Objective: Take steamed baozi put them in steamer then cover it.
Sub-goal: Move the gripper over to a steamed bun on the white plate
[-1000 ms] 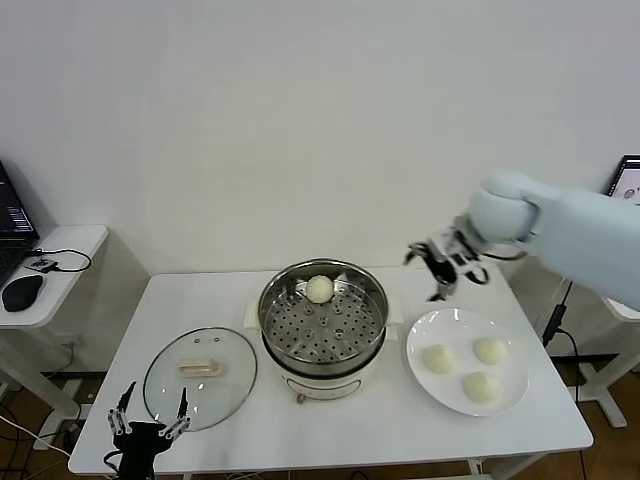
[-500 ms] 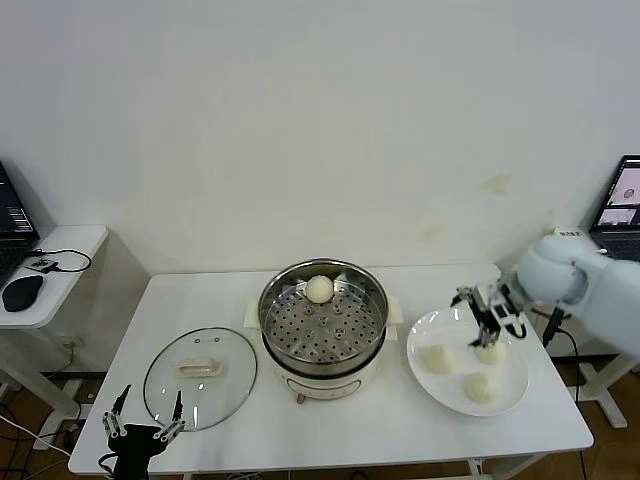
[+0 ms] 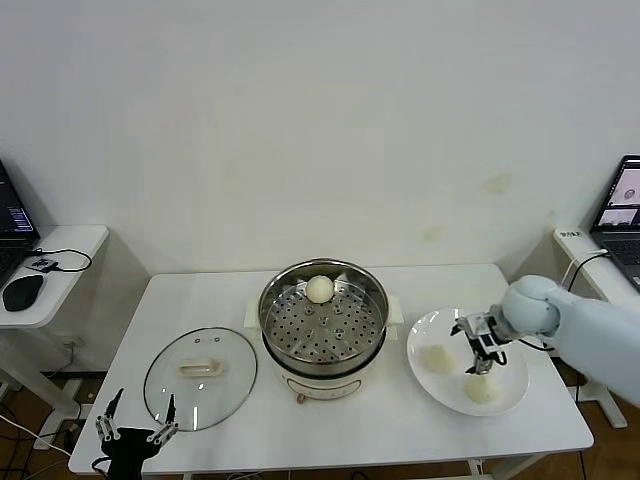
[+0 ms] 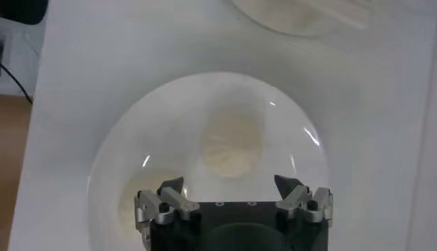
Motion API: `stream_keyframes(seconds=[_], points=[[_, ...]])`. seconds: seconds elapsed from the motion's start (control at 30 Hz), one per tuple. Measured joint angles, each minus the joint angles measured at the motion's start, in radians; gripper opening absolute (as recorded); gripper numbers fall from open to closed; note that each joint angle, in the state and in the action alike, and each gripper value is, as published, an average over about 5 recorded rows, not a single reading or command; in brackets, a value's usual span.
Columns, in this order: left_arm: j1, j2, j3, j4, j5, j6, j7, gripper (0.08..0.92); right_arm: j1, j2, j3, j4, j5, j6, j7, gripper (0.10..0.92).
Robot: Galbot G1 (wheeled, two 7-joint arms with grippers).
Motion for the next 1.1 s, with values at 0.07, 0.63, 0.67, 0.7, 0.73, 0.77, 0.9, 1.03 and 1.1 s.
stream_keyframes(seconds=[0.07,0.63,0.67,0.7,0.73,0.77,0.9,1.03,1.1], points=[[0.0,-0.002,0.0,0.001,0.001,0.0,0.0,0.823,-0.014,0.018,0.011,-0.019,-0.007,0.002,0.003,0.823],[-0.003,-0.006,0.001,0.006,0.002,0.001,0.001,0.823,-0.063,0.114,0.049,-0.101,-0.045,-0.012,-0.004,0.707],[-0.003,-0.006,0.001,0.006,0.002,0.001,0.001,0.823,-0.062,0.114,0.049,-0.102,-0.045,-0.012,-0.006,0.692],[-0.003,-0.006,0.001,0.006,0.002,0.001,0.001,0.823,-0.061,0.114,0.049,-0.102,-0.045,-0.012,-0.008,0.676],[-0.003,-0.006,0.001,0.006,0.002,0.001,0.001,0.823,-0.059,0.113,0.047,-0.101,-0.044,-0.012,-0.011,0.665],[-0.003,-0.006,0.001,0.005,0.002,0.001,0.001,0.823,-0.057,0.112,0.045,-0.1,-0.042,-0.012,-0.013,0.659],[-0.002,-0.007,0.001,0.004,0.002,0.001,0.001,0.823,-0.029,0.098,0.03,-0.087,-0.025,-0.018,-0.029,0.646],[-0.002,-0.005,0.002,0.0,0.001,0.002,0.001,0.823,0.037,0.072,0.003,-0.06,0.006,-0.027,-0.051,0.645],[-0.004,-0.004,0.004,-0.002,0.001,0.002,0.001,0.823,0.084,0.056,-0.02,-0.043,0.029,-0.033,-0.062,0.645]])
